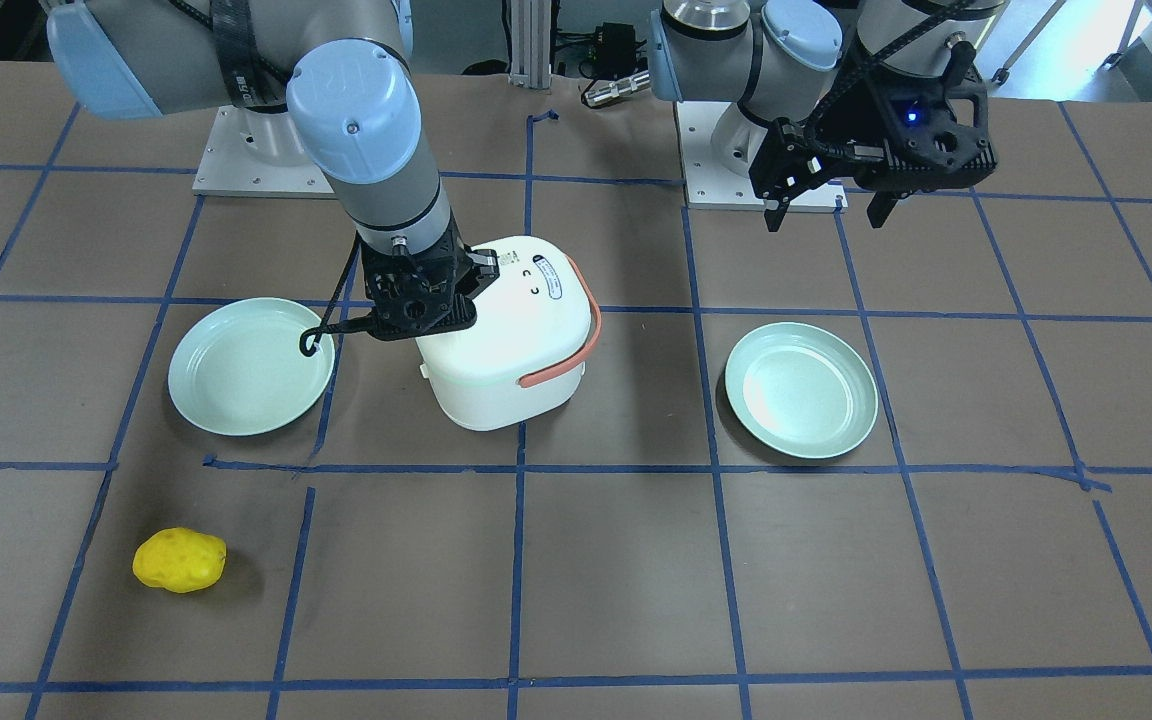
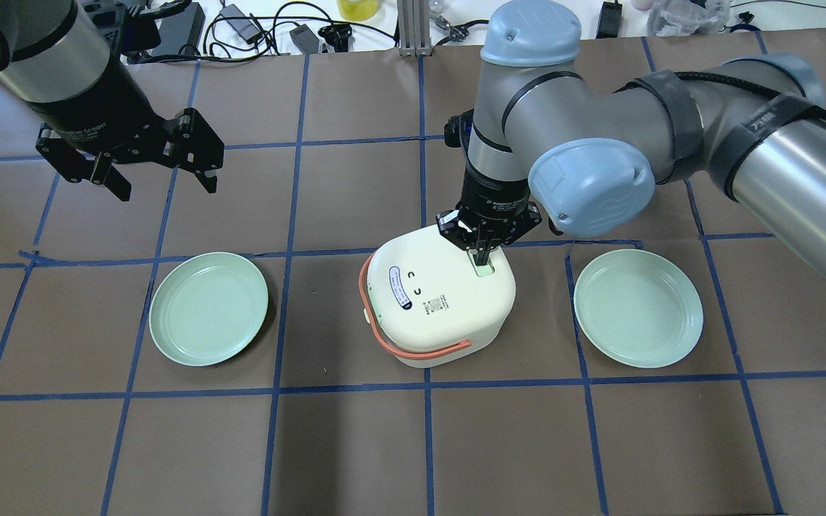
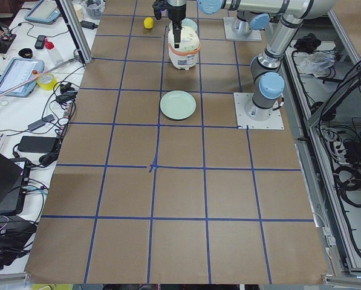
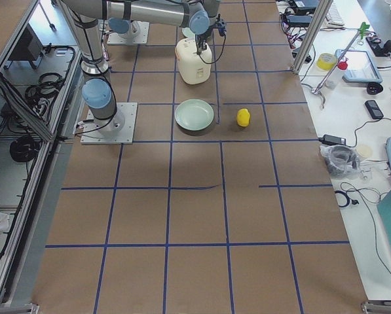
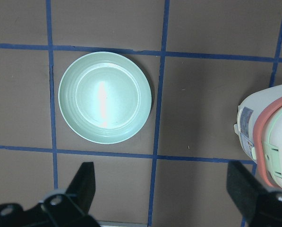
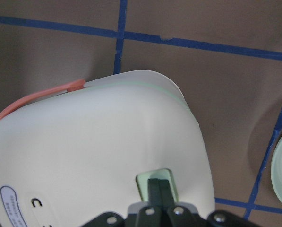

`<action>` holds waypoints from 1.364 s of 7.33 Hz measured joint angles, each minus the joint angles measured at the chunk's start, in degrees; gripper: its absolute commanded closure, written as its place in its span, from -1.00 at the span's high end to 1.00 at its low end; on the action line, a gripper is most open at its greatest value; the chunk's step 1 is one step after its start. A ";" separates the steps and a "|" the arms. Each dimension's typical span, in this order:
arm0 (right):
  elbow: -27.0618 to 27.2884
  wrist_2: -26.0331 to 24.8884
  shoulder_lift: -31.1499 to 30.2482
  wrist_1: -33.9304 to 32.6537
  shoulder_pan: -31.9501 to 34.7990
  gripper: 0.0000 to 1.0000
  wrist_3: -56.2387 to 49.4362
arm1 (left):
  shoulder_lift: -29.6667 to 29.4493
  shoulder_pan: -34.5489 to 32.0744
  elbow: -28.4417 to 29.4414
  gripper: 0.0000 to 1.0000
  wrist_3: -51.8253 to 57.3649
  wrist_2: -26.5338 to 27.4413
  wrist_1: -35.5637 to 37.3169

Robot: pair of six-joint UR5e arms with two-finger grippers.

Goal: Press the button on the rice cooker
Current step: 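Press the green lid button down with the closed right gripper, then lift the right gripper up and away from the opened cooker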

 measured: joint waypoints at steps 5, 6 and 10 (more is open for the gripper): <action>-12.00 1.34 -4.29 12.87 0.24 1.00 4.52 | -0.03 0.00 0.00 1.00 0.00 0.00 0.00; -15.29 -0.06 -4.44 16.53 -0.15 1.00 4.54 | -0.02 0.00 0.00 1.00 0.00 0.00 0.00; -18.75 -5.84 -4.53 19.26 -3.84 1.00 4.02 | 0.00 0.00 0.00 1.00 0.00 0.00 0.00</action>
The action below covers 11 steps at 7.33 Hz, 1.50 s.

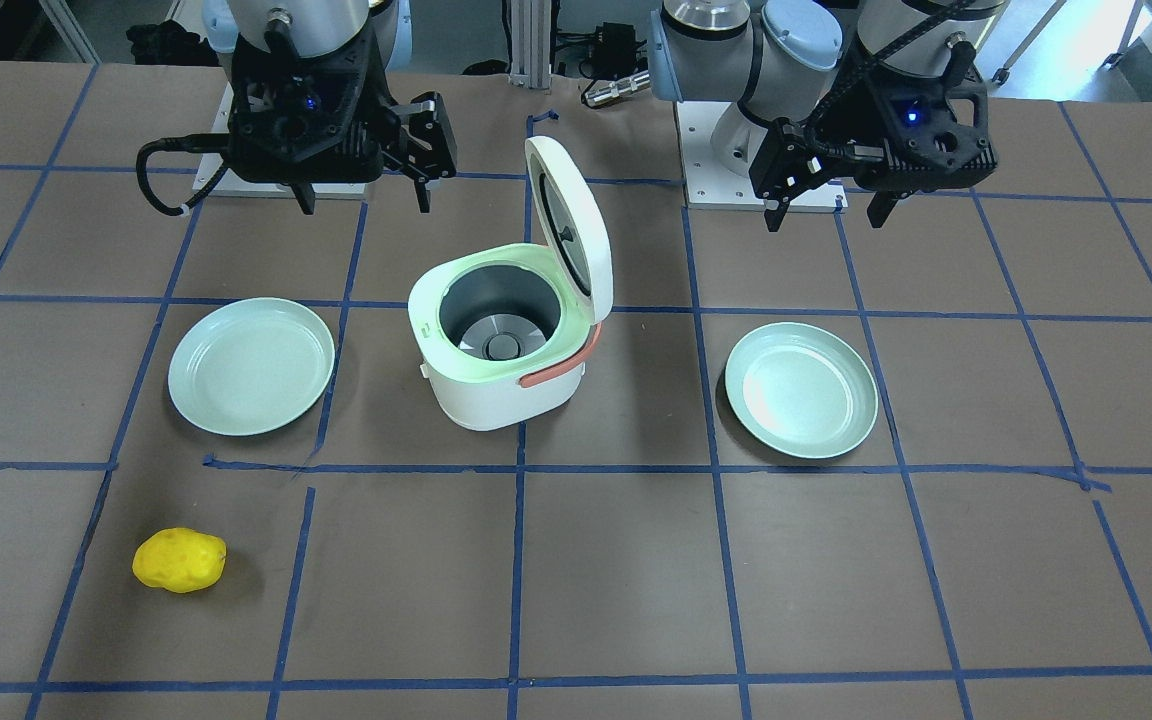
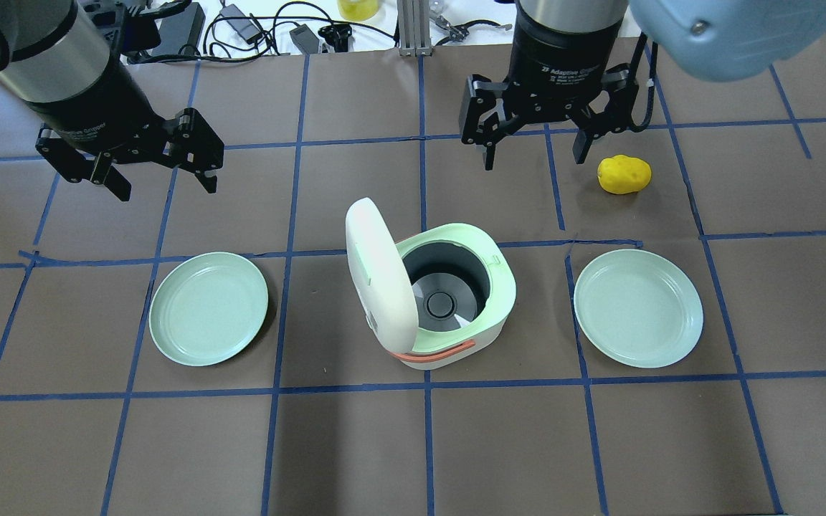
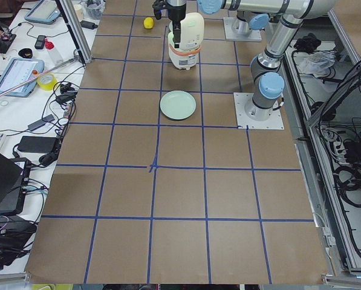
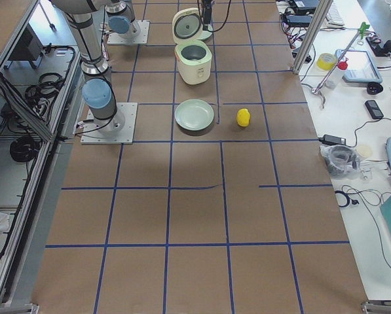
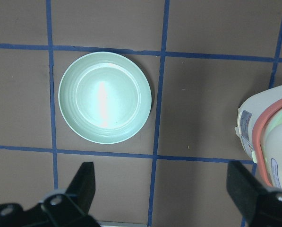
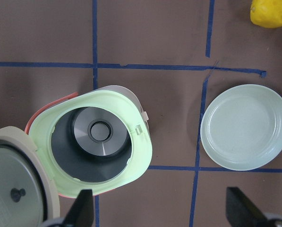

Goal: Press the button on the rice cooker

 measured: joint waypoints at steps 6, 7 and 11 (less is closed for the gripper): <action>1.69 -0.29 -0.05 -2.76 -11.18 1.00 -8.30 | 0.00 0.00 0.00 1.00 0.00 0.00 0.00; 2.22 -0.32 -0.07 -3.63 -11.78 1.00 -8.64 | 0.00 0.00 0.00 1.00 0.00 0.00 0.00; 2.56 -0.34 -0.10 -4.30 -12.24 1.00 -8.77 | 0.00 0.00 0.00 1.00 0.00 0.00 0.00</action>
